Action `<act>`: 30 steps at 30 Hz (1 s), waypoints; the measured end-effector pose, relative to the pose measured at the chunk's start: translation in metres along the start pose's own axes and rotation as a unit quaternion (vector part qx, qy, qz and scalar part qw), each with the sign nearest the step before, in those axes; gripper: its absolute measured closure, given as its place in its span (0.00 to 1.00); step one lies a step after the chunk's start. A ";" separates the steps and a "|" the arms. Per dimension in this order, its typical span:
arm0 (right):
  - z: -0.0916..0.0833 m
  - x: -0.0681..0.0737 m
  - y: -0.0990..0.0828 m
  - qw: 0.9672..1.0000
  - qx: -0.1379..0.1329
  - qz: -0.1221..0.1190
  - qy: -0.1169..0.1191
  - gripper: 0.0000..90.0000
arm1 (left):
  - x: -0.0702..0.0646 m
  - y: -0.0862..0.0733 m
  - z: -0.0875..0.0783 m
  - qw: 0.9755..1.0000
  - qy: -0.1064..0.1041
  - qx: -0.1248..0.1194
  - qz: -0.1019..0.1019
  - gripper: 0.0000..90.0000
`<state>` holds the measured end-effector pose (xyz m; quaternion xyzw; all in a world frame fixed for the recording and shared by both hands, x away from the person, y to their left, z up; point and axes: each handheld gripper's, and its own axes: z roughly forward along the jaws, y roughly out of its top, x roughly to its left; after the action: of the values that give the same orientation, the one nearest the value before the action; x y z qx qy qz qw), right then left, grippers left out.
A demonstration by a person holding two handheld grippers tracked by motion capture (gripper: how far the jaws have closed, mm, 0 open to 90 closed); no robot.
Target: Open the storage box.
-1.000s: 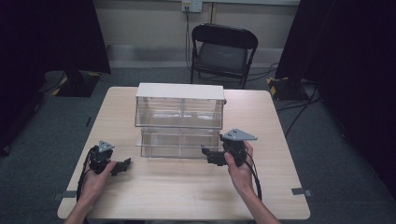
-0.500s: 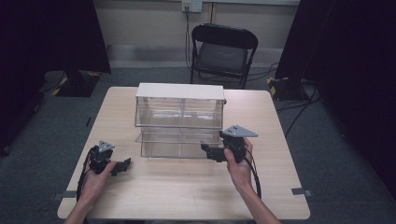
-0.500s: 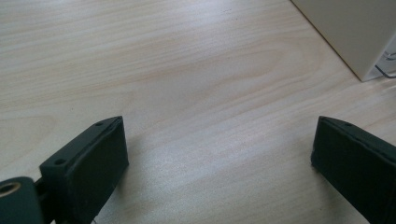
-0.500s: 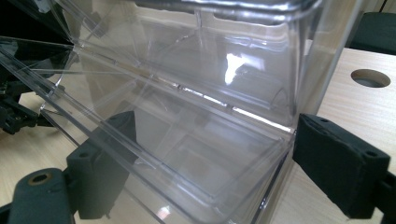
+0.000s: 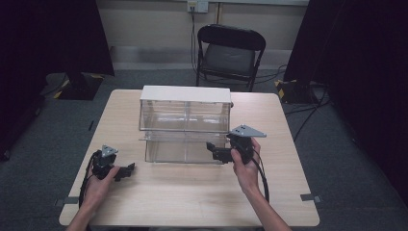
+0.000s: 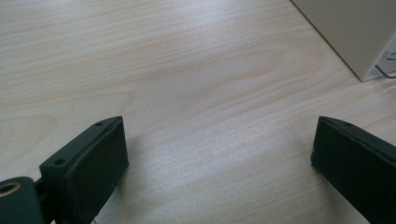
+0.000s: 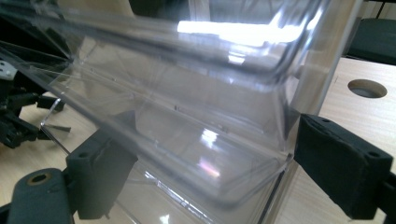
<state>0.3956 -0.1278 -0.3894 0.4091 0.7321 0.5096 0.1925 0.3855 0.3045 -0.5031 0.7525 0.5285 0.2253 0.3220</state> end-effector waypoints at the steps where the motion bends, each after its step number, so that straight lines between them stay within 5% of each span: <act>1: 0.000 0.000 0.001 1.000 -0.001 0.000 0.000 0.14 | 0.000 0.000 0.000 1.000 0.000 0.000 0.000 0.04; 6: -0.005 -0.001 0.009 1.000 -0.015 0.008 0.015 0.11 | 0.000 0.000 0.000 1.000 0.000 0.000 0.000 0.04; 30: -0.005 0.000 0.009 1.000 -0.014 0.011 0.012 0.11 | 0.000 0.000 0.000 1.000 0.000 0.000 0.000 0.04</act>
<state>0.3960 -0.1293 -0.3793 0.4079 0.7227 0.5269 0.1836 0.3855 0.3046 -0.5031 0.7526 0.5284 0.2252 0.3221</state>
